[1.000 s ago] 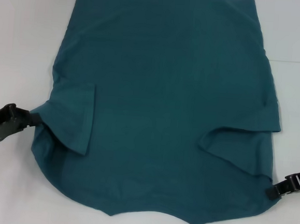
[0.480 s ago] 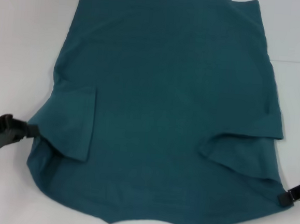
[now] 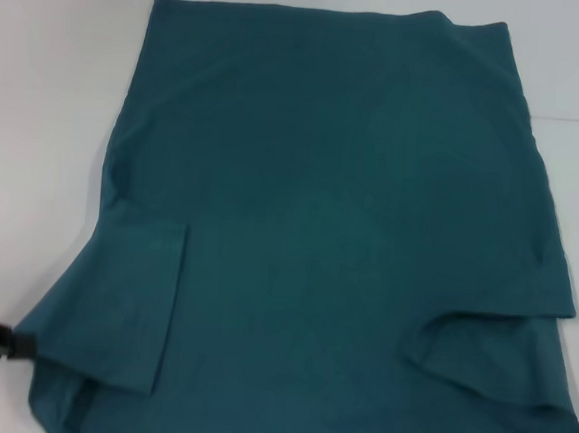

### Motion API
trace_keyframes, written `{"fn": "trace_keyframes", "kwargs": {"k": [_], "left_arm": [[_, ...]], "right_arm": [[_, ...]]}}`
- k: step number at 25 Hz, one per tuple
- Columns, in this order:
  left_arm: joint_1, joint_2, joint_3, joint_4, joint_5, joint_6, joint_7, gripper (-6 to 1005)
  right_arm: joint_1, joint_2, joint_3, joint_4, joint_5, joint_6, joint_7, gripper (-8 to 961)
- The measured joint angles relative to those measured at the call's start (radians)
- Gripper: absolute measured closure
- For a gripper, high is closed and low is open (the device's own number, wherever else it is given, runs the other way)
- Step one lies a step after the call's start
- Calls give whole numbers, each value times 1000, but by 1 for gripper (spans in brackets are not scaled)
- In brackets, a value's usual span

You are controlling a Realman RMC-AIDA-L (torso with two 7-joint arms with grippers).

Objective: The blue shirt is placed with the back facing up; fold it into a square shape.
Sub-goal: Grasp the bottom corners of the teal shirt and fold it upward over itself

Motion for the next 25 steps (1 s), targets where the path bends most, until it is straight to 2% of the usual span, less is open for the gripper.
{"fn": "trace_keyframes", "kwargs": {"k": [7,9,12,16,17,18,20,25], "left_arm": [[20,-2,-4,19,48,84,20,985],[9,1,-8,16,45,93,28,984],[-34,15,-19,-17,15,70,33,982],[-143,44,-13,-131,-3,-60,-6,980],[-143,44,-13,-131,-3,-60,-6,979],[-205,52,20,-183,2,-173,-52,979],[-229,52,42,-197,2,-223,-72,978],[-335,49,80,-264,1,-440,-104,975]], "right_arm": [[-36,1,5,1,3,-46,-22,896],[-37,1,13,-1,6,-40,-23,896],[-16,-4,81,-2,11,29,-15,896],[37,-5,181,5,30,164,22,896],[49,-1,192,6,37,212,41,896],[57,3,198,8,47,264,61,896],[67,12,197,12,72,355,95,897],[86,44,191,15,158,563,143,897]]}}
